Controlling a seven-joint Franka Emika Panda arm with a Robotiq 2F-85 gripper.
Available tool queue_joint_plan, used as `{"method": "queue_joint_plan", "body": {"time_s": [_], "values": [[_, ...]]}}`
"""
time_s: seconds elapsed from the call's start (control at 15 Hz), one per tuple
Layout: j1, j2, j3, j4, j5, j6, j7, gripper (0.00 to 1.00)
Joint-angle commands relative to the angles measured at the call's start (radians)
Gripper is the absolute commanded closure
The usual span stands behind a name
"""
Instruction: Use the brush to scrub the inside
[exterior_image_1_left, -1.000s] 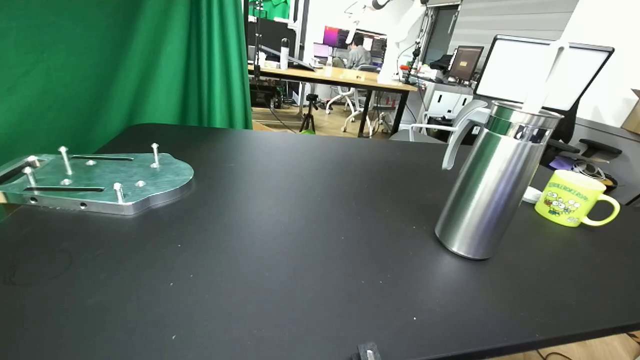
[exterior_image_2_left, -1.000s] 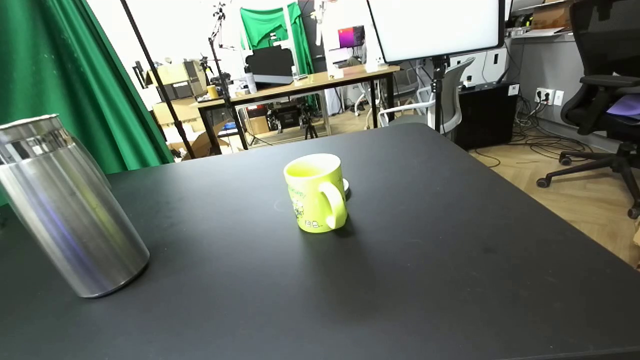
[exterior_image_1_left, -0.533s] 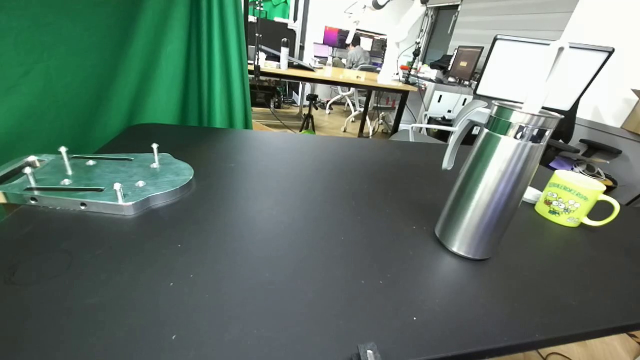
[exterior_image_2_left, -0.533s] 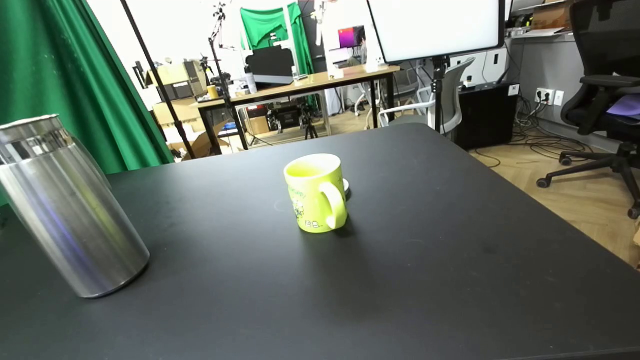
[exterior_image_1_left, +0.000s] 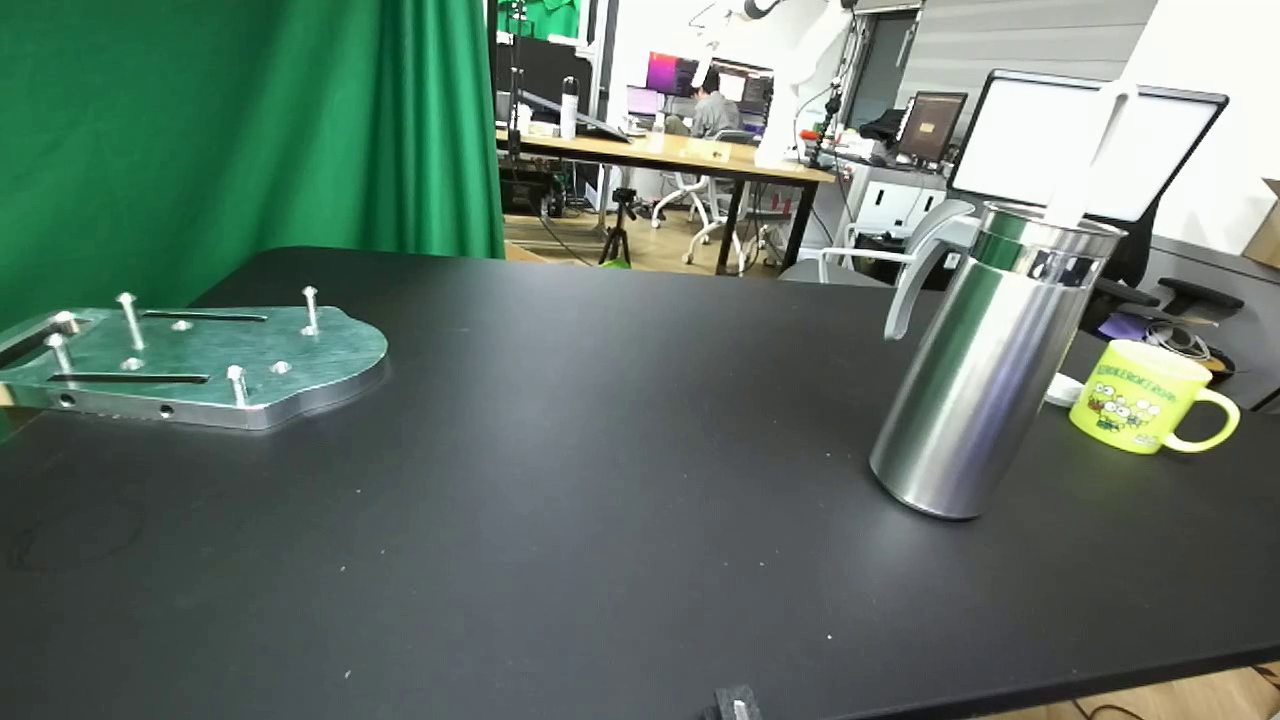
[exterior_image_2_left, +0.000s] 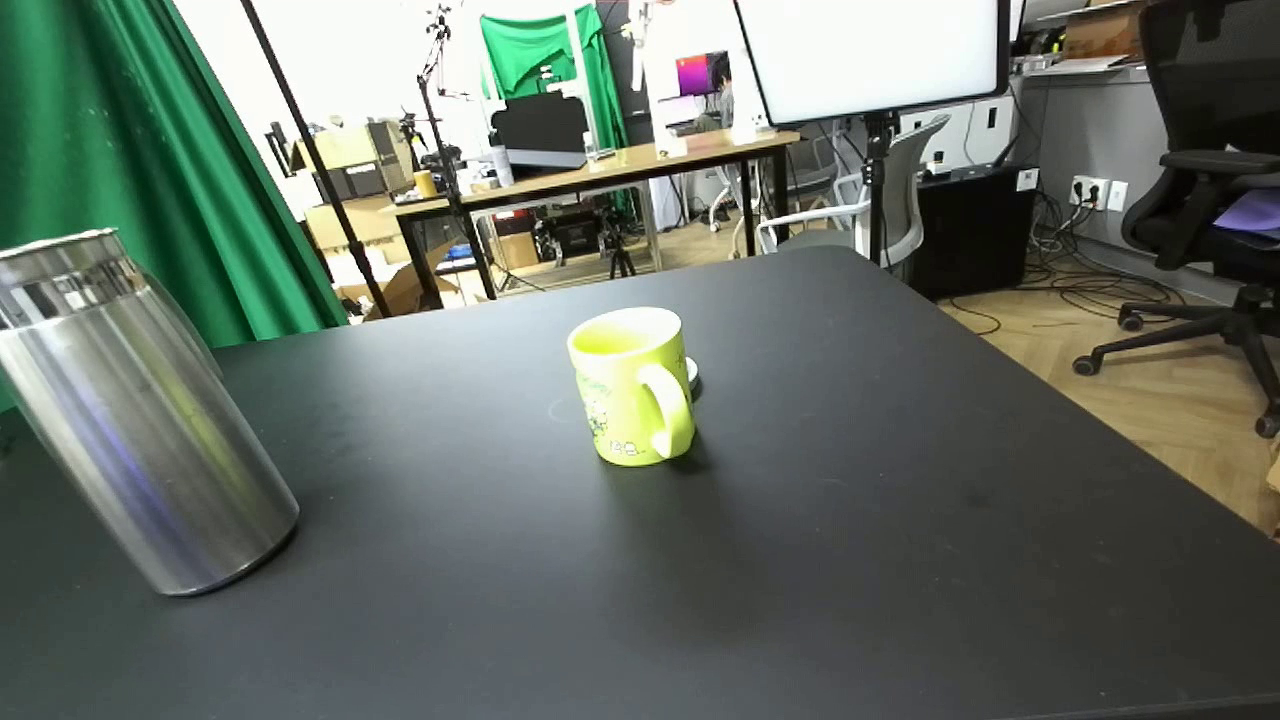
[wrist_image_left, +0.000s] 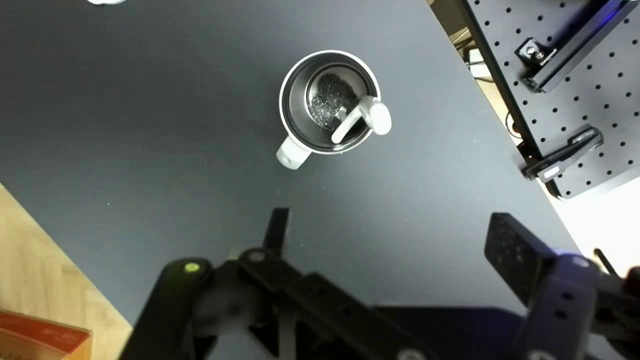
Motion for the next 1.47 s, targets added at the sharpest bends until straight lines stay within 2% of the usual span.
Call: {"method": "queue_joint_plan", "body": {"time_s": [0.0, 0.2, 0.53, 0.67, 0.73, 1.2, 1.4], "values": [[0.017, -0.147, -0.050, -0.128, 0.018, 0.071, -0.024, 0.00], [0.013, -0.170, -0.088, -0.160, 0.014, 0.067, -0.044, 0.00], [0.014, -0.083, -0.138, -0.126, -0.019, -0.008, -0.221, 0.00], [0.001, -0.044, -0.132, -0.112, -0.023, -0.024, -0.256, 0.00], [-0.005, -0.092, -0.122, -0.152, -0.002, 0.009, -0.232, 0.00], [-0.007, -0.079, -0.119, -0.152, 0.001, 0.011, -0.236, 0.00], [0.011, -0.052, -0.117, -0.152, -0.031, 0.001, -0.332, 0.00]]}}
